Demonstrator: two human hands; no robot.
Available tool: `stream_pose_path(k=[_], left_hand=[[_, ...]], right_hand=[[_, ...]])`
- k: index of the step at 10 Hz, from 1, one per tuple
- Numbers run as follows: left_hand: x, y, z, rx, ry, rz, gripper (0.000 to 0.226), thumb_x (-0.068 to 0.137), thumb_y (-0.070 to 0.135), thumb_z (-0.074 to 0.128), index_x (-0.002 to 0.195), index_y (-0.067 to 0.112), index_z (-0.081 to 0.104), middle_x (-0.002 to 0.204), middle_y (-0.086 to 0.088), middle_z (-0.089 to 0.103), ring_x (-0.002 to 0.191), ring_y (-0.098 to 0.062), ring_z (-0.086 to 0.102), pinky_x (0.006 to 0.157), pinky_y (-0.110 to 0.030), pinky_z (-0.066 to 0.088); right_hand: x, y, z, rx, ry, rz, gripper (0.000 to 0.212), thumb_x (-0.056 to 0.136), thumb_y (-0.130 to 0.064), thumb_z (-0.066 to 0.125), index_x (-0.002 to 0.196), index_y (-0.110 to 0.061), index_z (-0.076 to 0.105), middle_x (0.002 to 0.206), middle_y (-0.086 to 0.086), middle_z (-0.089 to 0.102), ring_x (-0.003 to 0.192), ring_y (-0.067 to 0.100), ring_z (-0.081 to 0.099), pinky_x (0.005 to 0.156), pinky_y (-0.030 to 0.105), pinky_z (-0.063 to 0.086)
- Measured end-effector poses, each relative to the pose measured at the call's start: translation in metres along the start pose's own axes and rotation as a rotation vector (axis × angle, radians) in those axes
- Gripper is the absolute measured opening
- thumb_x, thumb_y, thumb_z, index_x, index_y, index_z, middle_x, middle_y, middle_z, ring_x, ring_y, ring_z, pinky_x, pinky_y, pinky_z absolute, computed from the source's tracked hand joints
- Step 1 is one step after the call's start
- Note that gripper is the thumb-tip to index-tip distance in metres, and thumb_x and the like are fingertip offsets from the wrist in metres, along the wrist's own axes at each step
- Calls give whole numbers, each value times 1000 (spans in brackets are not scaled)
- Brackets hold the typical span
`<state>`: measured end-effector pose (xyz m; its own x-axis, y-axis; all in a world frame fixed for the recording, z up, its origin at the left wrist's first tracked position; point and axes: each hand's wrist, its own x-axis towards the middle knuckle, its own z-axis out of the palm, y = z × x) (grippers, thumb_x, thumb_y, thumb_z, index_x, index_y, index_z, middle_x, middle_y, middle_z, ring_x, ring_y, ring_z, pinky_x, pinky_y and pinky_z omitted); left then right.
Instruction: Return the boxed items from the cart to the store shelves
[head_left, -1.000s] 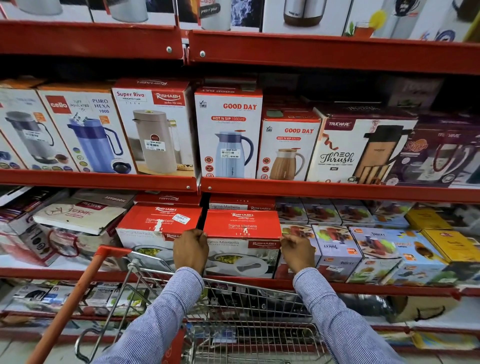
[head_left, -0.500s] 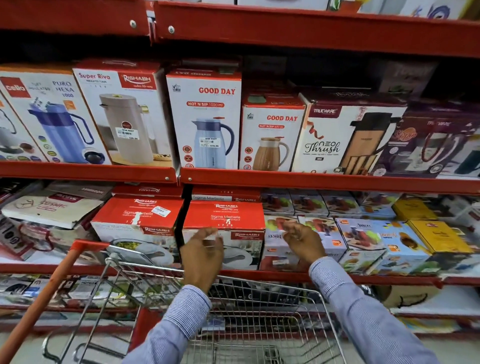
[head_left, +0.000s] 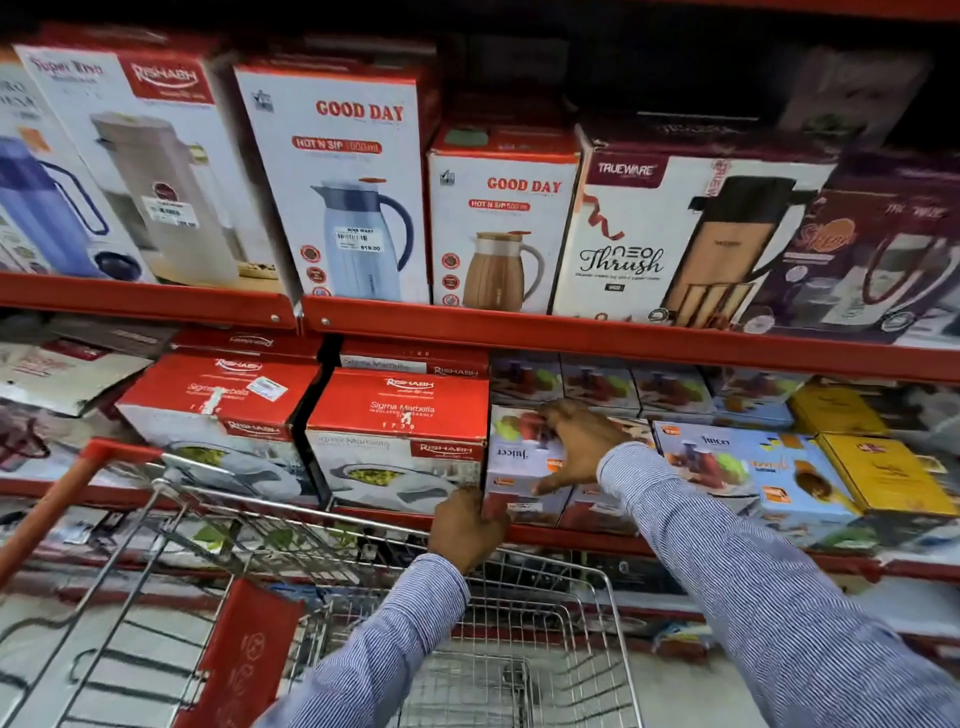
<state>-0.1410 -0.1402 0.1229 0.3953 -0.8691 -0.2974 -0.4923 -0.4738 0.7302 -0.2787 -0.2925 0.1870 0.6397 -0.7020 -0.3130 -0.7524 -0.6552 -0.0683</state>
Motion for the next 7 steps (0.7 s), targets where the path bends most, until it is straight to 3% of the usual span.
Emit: stream_pose_path(k=[1, 2, 5, 7], left_hand=[[2, -1, 8, -11, 40, -18, 33, 83, 36, 64, 104, 12, 71, 105, -11, 76, 99, -30, 70, 85, -34, 57], [-2, 0, 13, -38, 63, -38, 36, 84, 30, 65, 115, 12, 66, 110, -9, 75, 101, -27, 70, 85, -26, 53], [-4, 0, 14, -47, 88, -31, 39, 85, 31, 63, 120, 14, 62, 118, -5, 72, 105, -24, 69, 90, -25, 50], [-13, 17, -7, 71, 165, 135, 19, 85, 23, 61, 100, 15, 70, 91, -4, 78, 76, -20, 72, 73, -31, 61]], right_hand=[[5, 6, 2, -14, 16, -21, 122, 49, -72, 75, 145, -11, 28, 149, 9, 33, 134, 29, 38, 108, 38, 39], [10, 8, 2, -46, 32, -43, 124, 48, -72, 75, 143, -8, 29, 146, 11, 36, 132, 30, 40, 106, 39, 40], [10, 3, -1, -91, 52, -41, 121, 43, -73, 75, 137, -9, 36, 138, 12, 44, 123, 31, 47, 103, 40, 43], [2, -4, -2, -79, 68, -12, 107, 50, -72, 72, 136, -16, 42, 143, 7, 41, 128, 30, 44, 105, 45, 41]])
